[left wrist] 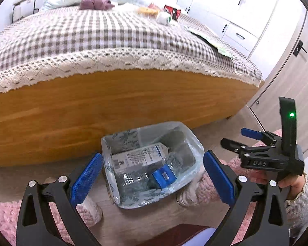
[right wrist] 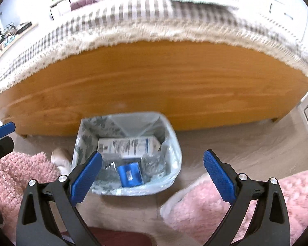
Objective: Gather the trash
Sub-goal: 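Raise both tools from the bag back toward the trash on the bed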
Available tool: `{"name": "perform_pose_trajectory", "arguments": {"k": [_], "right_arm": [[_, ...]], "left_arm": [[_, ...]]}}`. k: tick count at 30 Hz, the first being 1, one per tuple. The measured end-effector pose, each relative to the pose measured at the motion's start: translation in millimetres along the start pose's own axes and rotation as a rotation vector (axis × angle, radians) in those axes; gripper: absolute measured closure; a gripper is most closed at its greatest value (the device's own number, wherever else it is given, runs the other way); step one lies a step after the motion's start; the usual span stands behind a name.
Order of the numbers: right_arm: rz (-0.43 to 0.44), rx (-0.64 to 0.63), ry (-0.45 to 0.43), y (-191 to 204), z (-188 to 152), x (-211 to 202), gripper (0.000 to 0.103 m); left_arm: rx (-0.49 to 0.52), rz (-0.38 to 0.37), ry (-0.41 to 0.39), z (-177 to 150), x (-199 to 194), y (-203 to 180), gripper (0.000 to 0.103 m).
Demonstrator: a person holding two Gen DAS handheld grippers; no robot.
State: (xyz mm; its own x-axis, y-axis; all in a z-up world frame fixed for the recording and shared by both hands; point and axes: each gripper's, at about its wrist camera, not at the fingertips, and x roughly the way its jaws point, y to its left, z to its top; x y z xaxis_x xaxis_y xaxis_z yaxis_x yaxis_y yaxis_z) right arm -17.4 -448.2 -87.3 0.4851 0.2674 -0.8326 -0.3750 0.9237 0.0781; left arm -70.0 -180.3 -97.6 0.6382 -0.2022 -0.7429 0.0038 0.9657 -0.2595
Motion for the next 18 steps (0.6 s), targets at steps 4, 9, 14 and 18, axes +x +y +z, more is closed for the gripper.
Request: {"name": "perform_pose_trajectory", "arguments": {"k": [4,9,14,18], "right_arm": [[0.003,0.022,-0.078,-4.1,4.3,-8.3,0.008],[0.001,0.065,-0.112,-4.7,10.5,-9.6,0.008],[0.012,0.082,-0.162,2.7,27.1,-21.7,0.008],[-0.006,0.078,-0.266,4.3,50.4,-41.7,0.008]], "left_arm": [[-0.006,0.009,-0.021,-1.9,5.1,1.6,0.008],[-0.014,0.016,-0.008,-2.3,9.7,2.5,0.008],[-0.038,0.017,-0.051,9.7,0.1,8.1,0.008],[-0.06,0.005,-0.102,25.3,-9.4,13.5,0.008]]}}
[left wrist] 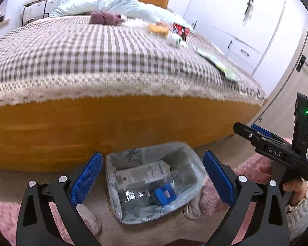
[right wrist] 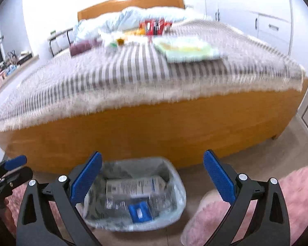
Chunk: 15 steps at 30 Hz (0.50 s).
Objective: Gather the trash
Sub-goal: 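Raise both tools from the bag back toward the trash on the bed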
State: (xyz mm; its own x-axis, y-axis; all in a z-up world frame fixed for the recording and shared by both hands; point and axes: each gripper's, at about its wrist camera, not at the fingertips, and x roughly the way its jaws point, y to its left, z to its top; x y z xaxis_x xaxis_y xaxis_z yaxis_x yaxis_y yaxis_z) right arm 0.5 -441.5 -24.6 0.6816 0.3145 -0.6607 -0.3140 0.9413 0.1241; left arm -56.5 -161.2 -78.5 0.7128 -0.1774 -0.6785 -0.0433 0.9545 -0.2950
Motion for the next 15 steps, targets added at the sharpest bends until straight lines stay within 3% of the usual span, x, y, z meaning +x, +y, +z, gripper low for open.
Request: {"name": "perform_pose_trajectory", "arguments": {"k": [6,15], "right_arm": [[0.0,-0.081,-0.142,9.0,40.2,-6.7,0.008],[-0.025,-0.168,-0.322,30.7,99.9,2.1,0.008]], "left_arm": [[-0.039,-0.037,-0.052,39.1,-4.7,7.6,0.008],[0.001,-0.016,-0.178,107.1,-7.8,8.5,0.008]]}}
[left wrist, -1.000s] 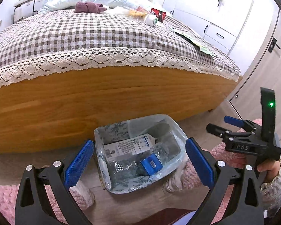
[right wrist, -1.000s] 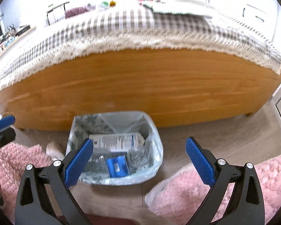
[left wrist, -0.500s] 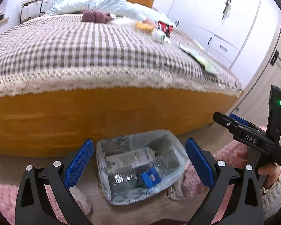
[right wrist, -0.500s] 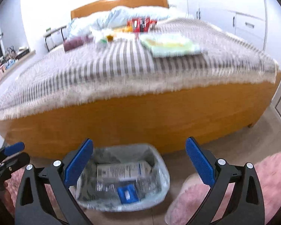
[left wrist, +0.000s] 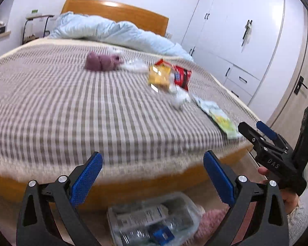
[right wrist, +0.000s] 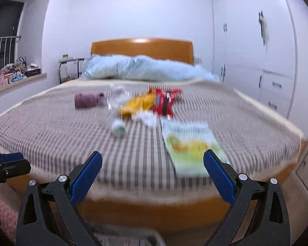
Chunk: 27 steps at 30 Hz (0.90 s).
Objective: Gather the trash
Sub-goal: 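Raise both tools from the bag back toward the trash on the bed, then close the right tool on the clear plastic bottle on the bed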
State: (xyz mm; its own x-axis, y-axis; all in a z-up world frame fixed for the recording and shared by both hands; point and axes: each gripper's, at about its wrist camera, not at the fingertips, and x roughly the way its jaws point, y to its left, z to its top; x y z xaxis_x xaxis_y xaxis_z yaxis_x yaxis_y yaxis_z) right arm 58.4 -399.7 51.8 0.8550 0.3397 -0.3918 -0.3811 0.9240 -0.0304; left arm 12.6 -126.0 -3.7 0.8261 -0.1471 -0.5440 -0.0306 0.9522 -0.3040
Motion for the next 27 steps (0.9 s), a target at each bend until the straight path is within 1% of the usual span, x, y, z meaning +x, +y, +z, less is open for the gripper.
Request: {"name": "perform_pose_trajectory", "arguments": {"k": [4,8,11,13,19,23,27], "right_arm": [[0.039,-0.009,-0.036,8.8,29.3,18.9,0.008],[0.034,-0.036,-0.087,24.9,59.3,33.5,0.008],[0.017,-0.034,-0.09,31.7,78.9,46.0,0.008],[0.026,-0.011,-0.081,35.5,91.0,55.9,0.008],[0.026,0.003,-0.101,49.0,121.6,80.4,0.008],[0.023,-0.003,-0.112,51.8,130.2,95.4,0.008],[-0.021,0.02,-0.08,45.7,122.5,112.6,0.008]], "left_arm": [[0.026,0.026,-0.044,25.9,7.6,0.9,0.008],[0.046,0.066,-0.094,59.1,11.1,1.6,0.008],[0.05,0.081,-0.14,84.4,11.1,5.8,0.008],[0.048,0.093,-0.163,95.9,13.2,11.1,0.008],[0.003,0.115,-0.172,126.4,30.2,34.1,0.008],[-0.03,0.116,-0.175,144.3,42.8,46.2,0.008],[-0.059,0.118,-0.17,156.1,58.6,57.4,0.008]]}}
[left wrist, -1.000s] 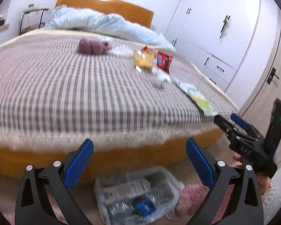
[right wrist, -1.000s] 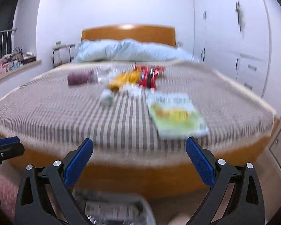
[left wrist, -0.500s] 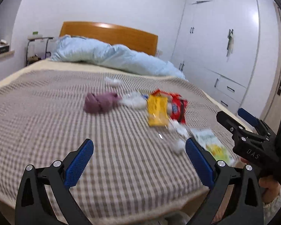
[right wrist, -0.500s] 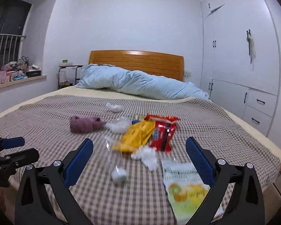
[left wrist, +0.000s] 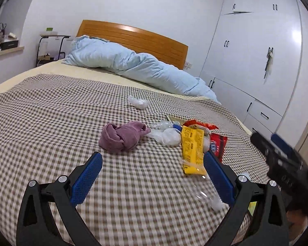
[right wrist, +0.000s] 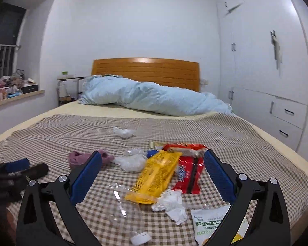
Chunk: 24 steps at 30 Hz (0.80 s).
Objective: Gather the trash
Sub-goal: 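Close the right tool on the clear plastic bottle on the bed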
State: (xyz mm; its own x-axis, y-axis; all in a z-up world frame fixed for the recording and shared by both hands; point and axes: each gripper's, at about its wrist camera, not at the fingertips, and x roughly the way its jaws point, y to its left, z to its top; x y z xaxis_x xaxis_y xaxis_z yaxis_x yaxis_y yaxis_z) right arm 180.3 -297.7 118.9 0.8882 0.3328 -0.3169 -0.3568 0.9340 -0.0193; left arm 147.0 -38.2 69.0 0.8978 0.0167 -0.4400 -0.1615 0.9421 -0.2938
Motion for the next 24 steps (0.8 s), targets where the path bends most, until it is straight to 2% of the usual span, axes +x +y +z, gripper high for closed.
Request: {"name": "perform_pose_trajectory", "arguments": {"k": [6,8,12,18,22,24], "right_arm": [[-0.031,0.006,0.096,-4.2,-15.2,22.7,0.008],[-0.075,-0.015,0.126,0.4,-17.9,26.9,0.008],[-0.079,-0.012,0.15,2.8,-22.2,27.2,0.008],[0.023,-0.068,0.262,5.5,-23.2,37.8,0.008],[0.026,-0.151,0.347,16.1,-27.6,52.7,0.008],[0.069,-0.173,0.389,24.4,-29.5,57.4,0.008]], "left_arm": [[-0.055,-0.007,0.015,-0.5,15.0,10.7,0.008],[-0.051,-0.001,0.023,-2.4,19.1,9.9,0.008],[-0.015,0.006,0.054,-8.5,26.2,6.7,0.008],[-0.024,-0.018,0.106,-14.4,35.8,12.9,0.008],[-0.014,0.004,0.121,-14.2,38.9,15.1,0.008],[-0.021,0.008,0.13,-13.4,41.0,17.3,0.008]]}}
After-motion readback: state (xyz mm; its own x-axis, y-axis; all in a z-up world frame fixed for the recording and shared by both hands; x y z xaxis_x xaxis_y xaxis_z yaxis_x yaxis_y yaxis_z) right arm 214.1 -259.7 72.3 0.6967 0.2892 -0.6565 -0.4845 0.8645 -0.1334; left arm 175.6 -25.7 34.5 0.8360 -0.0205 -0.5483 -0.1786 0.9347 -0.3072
